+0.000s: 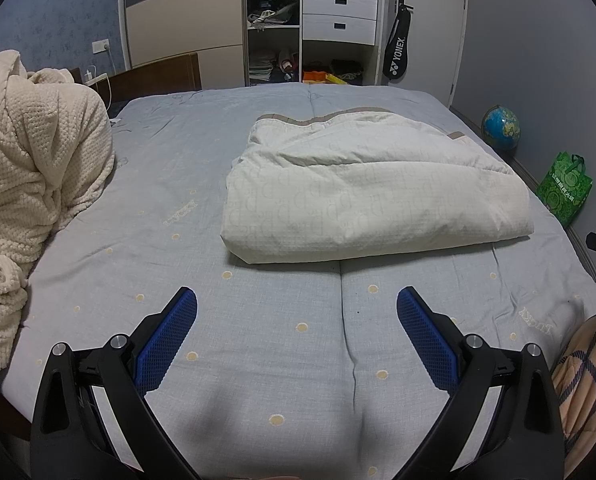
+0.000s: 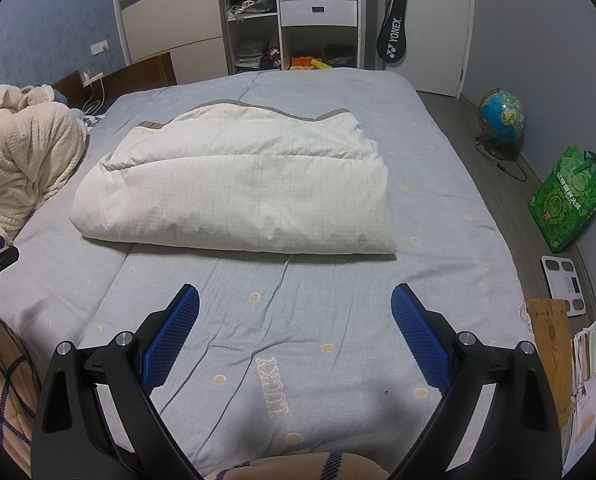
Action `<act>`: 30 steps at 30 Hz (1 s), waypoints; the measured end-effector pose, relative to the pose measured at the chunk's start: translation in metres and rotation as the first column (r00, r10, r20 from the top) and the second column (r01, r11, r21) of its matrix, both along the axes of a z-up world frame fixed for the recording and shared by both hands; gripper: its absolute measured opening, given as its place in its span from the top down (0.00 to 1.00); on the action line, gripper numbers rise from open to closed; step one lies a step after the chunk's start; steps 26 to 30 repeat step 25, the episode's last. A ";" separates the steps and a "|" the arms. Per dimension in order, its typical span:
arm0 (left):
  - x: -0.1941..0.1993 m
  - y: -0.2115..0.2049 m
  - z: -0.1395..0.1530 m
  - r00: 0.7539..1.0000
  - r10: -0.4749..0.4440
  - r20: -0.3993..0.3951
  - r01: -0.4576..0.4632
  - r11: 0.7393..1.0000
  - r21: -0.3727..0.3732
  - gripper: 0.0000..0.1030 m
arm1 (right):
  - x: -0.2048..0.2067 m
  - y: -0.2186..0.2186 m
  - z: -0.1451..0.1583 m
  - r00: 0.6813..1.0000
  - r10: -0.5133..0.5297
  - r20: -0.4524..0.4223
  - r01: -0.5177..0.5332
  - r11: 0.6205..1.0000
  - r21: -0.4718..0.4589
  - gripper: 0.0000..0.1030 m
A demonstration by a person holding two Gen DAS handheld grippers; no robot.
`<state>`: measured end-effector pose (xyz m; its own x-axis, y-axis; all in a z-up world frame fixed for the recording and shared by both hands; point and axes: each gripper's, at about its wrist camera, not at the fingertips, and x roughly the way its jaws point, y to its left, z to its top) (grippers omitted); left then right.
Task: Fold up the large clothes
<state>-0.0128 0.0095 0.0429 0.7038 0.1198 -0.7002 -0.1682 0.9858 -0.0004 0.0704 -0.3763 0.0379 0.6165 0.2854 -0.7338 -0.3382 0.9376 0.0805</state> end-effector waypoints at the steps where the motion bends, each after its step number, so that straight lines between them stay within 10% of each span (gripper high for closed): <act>1: 0.000 0.000 0.000 1.000 0.000 0.000 0.000 1.000 0.000 0.06 | 0.000 0.000 0.000 1.000 0.000 -0.001 0.000 1.000 0.001 0.10; 30: -0.001 0.000 0.000 1.000 0.000 -0.007 0.000 1.000 0.005 0.06 | 0.002 0.003 -0.003 1.000 0.021 -0.011 -0.021 1.000 -0.012 0.10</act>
